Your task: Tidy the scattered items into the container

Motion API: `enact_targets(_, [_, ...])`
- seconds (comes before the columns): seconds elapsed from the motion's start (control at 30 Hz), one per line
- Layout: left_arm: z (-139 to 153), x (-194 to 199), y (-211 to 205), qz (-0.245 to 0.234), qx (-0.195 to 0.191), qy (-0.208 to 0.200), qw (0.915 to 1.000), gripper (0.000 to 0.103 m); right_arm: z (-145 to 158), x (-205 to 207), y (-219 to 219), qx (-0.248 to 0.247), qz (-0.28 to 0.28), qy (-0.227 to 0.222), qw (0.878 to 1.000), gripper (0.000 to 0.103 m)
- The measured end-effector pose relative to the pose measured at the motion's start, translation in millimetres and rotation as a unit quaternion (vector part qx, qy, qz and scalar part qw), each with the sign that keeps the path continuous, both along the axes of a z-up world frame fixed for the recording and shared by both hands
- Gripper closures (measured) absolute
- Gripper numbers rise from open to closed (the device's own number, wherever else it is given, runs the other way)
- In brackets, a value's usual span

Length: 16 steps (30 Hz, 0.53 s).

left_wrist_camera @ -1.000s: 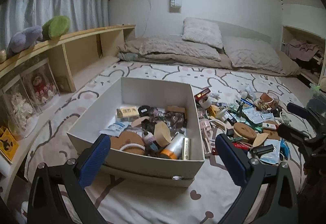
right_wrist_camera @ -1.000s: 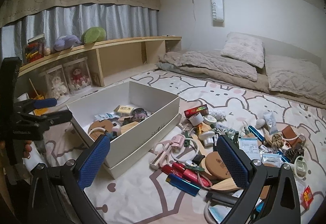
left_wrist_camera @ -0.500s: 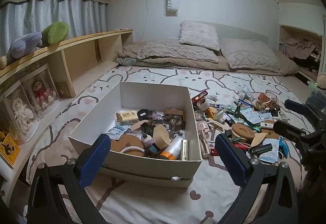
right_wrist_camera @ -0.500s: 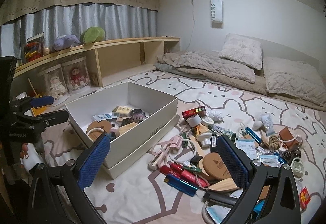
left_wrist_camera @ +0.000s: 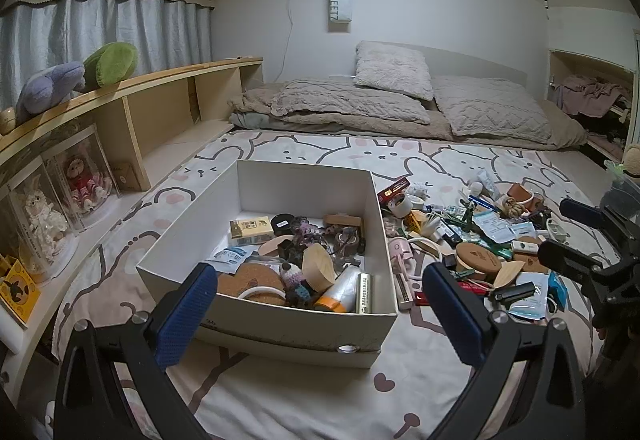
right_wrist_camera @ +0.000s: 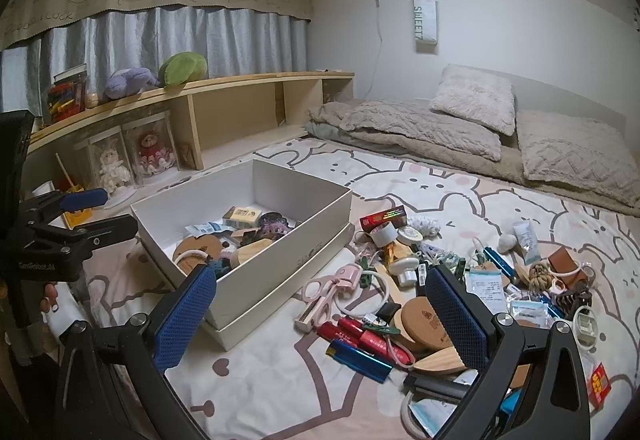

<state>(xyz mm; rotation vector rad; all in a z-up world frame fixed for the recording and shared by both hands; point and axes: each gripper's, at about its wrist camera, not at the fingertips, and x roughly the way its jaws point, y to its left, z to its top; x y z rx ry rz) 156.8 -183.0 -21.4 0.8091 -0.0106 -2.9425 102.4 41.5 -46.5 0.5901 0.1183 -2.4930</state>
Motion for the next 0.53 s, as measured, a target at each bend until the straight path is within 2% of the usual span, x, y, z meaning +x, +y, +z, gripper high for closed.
enact_targets(0.53, [0.0,2.3,-2.1,0.003,0.005,0.003,1.0000,0.000,-3.3,2.9,-4.7,-0.002,-0.002,-0.008,1.000,0.000])
